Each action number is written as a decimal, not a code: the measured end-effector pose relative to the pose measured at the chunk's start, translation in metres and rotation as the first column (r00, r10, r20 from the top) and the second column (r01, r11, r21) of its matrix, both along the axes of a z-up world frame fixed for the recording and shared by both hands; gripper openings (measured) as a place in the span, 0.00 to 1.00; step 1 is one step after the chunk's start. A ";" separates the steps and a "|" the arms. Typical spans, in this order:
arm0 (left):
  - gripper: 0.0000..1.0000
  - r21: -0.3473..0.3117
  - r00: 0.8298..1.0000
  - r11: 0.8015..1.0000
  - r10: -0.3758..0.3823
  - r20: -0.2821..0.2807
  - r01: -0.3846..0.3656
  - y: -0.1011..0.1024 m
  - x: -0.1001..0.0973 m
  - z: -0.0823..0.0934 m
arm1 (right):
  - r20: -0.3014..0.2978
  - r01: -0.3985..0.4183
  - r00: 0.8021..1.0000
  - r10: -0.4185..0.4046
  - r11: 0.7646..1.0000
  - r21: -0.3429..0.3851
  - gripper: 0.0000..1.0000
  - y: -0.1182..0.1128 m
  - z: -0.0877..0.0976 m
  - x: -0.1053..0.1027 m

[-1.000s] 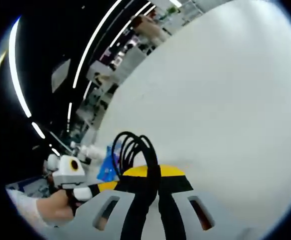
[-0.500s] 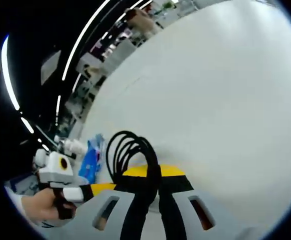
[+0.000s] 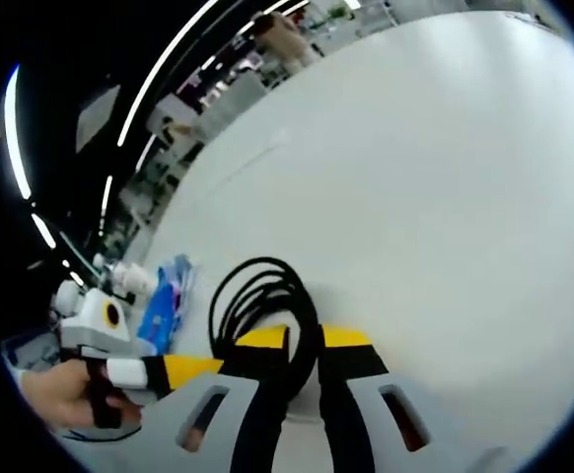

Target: Arrange the tabletop items into an orderly group along one side of the table until the central work area is clear of visible clutter.

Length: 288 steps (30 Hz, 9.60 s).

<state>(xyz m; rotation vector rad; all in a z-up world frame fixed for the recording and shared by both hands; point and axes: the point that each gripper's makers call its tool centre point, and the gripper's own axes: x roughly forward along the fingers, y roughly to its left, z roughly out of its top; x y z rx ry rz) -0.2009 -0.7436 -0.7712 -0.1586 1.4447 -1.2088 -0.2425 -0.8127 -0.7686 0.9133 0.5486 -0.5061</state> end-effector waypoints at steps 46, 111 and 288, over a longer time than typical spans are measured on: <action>1.00 -0.356 0.989 0.933 0.001 0.146 0.052 0.049 0.023 0.102 | 0.318 0.038 0.948 0.017 0.986 -0.165 0.83 0.017 0.128 -0.023; 0.84 -0.196 0.901 0.975 0.177 0.395 -0.106 0.131 0.108 0.089 | -0.131 -0.437 0.887 0.442 0.716 -0.544 0.71 0.015 0.190 0.007; 0.00 -0.238 0.905 0.950 -0.090 0.416 0.203 0.027 0.074 0.103 | 0.066 -0.225 0.961 0.267 0.902 -0.369 0.00 0.031 0.113 0.030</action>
